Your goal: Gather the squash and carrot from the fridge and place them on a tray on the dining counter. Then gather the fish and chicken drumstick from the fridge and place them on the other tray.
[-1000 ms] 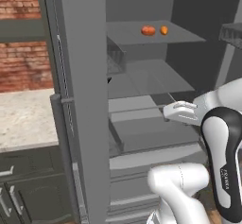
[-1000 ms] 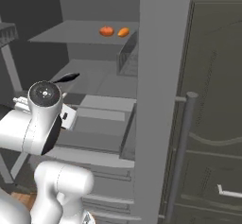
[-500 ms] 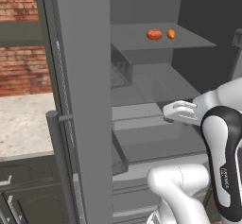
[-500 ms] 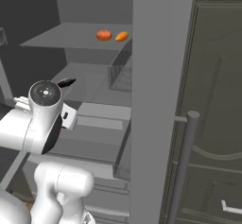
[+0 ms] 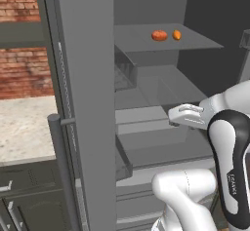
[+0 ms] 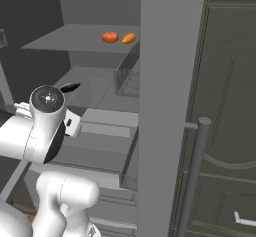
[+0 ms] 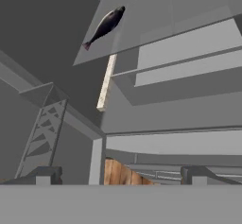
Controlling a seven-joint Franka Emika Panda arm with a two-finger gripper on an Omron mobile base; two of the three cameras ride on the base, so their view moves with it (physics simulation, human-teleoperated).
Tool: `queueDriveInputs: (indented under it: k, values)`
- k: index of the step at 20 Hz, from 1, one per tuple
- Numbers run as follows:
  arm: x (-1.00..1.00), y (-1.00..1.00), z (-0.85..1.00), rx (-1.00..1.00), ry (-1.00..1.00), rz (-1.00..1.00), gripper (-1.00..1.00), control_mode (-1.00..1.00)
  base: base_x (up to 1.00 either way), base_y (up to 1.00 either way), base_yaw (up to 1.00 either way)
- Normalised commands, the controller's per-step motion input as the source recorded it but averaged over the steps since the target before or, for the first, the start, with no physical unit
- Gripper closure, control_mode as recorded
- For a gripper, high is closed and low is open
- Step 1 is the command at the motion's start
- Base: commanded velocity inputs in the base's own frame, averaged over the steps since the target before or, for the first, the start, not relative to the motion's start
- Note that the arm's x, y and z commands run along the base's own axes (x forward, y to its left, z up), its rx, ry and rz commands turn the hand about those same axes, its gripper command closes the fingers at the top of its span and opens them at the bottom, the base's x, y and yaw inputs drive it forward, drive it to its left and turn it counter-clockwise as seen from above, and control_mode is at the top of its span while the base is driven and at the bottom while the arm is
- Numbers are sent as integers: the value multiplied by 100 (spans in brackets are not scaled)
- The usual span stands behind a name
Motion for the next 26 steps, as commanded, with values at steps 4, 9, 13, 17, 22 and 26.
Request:
queueDriveInputs:
  k: [4, 9, 13, 17, 22, 26]
  values:
    - [0, 0, 0, 0, 0, 0, -100, 100, 0, 0, 0]
    - [0, 0, 0, 0, 0, 0, -100, -100, 0, 0, 0]
    - [0, 0, 0, 0, 0, 0, -100, -100, 0, 0, 0]
    - [0, 3, -2, 0, 0, 0, -100, -100, 0, 0, 0]
    - [76, 56, -1, -9, 2, -10, -100, -100, 0, 0, 0]
    - [56, 11, 1, -2, 0, -15, -100, -100, 0, 0, 0]
